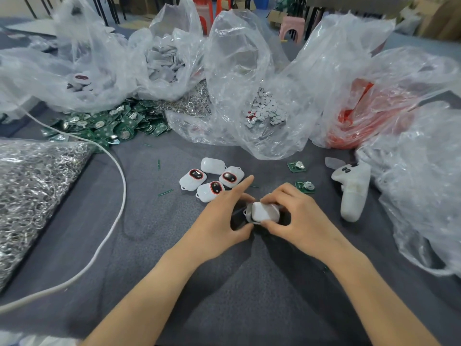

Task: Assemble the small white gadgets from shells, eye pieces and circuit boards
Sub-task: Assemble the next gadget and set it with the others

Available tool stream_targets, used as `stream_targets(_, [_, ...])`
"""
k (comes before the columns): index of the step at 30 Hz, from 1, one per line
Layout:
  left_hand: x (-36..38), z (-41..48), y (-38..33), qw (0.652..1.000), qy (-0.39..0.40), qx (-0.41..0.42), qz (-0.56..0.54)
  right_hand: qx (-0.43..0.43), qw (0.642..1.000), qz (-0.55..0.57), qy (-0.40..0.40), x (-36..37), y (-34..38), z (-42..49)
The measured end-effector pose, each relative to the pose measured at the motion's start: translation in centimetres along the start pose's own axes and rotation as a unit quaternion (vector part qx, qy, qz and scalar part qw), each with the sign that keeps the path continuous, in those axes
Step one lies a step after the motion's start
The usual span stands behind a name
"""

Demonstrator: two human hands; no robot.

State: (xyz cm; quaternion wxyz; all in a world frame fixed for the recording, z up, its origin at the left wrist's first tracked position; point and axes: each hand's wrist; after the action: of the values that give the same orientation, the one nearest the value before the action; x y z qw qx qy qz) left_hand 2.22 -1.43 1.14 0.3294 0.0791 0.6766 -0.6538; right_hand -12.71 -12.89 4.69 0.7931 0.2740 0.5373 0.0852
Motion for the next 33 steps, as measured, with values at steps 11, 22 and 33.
stream_targets(11, [-0.1, 0.1, 0.0, 1.000, 0.001, 0.005, -0.021, 0.004, 1.000, 0.021, 0.009, 0.3, 0.0, 0.4])
stream_targets(22, [-0.1, 0.1, -0.7, 0.998, -0.048, 0.004, 0.041, 0.050, 0.998, 0.043, -0.015, 0.7, -1.2, -0.1])
stream_targets(33, [-0.2, 0.3, -0.7, 0.996, -0.036, -0.007, 0.077, 0.032, 0.996, 0.082, -0.029, 1.4, -1.4, -0.7])
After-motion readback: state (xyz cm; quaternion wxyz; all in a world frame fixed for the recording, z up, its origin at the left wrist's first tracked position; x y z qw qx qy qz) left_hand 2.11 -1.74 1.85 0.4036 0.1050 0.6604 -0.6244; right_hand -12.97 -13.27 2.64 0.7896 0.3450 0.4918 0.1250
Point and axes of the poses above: each hand's wrist, its own z-axis towards the middle knuckle, its own x-axis out of the palm, y = z × x, and after that the axes turned 11 degrees about -x, right-handed
